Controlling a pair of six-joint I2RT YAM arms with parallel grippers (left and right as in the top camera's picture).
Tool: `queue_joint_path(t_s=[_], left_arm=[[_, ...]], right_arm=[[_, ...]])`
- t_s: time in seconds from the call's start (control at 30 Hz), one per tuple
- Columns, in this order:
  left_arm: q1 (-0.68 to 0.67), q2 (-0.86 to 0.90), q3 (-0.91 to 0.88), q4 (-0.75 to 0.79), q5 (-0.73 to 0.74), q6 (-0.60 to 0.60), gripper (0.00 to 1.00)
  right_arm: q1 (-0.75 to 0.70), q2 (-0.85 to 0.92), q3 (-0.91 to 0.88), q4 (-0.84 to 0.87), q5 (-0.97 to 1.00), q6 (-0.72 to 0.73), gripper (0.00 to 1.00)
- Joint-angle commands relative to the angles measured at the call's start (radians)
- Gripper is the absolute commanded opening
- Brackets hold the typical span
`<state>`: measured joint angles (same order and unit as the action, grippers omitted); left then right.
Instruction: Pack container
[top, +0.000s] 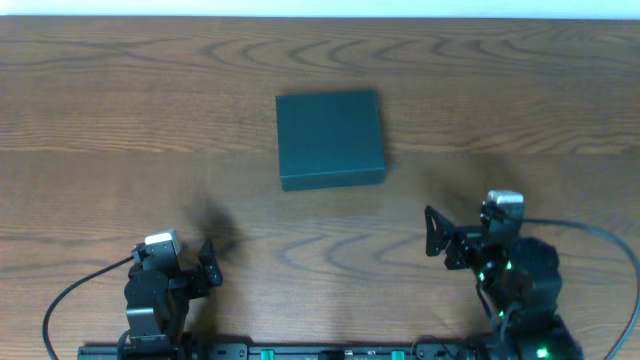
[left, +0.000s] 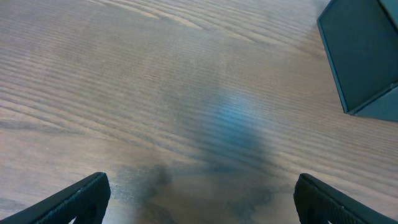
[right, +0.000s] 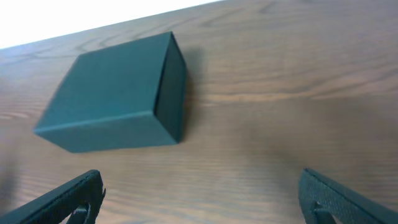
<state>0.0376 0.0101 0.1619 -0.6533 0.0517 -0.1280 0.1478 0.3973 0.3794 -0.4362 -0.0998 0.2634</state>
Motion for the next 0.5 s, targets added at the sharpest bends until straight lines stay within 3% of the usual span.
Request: queue_joint_path(t_s=[0.0,0.23,0.47], left_arm=[[0.001,-0.006,-0.005,-0.008,-0.011,-0.003,0.96],[0.001,-0.006,-0.005,-0.008,-0.011,-0.003,0.95],[0.001,-0.006,-0.005,-0.008,-0.010,-0.003,0.96]], right_arm=[[0.003,-0.119,-0.111,0.019,0.074,-0.085,0.99],[0.003,-0.296,-0.252,0.029,0.073,-0.077,0.99],[0.002,-0.392,-0.262,0.039,0.073,-0.077,0.99]])
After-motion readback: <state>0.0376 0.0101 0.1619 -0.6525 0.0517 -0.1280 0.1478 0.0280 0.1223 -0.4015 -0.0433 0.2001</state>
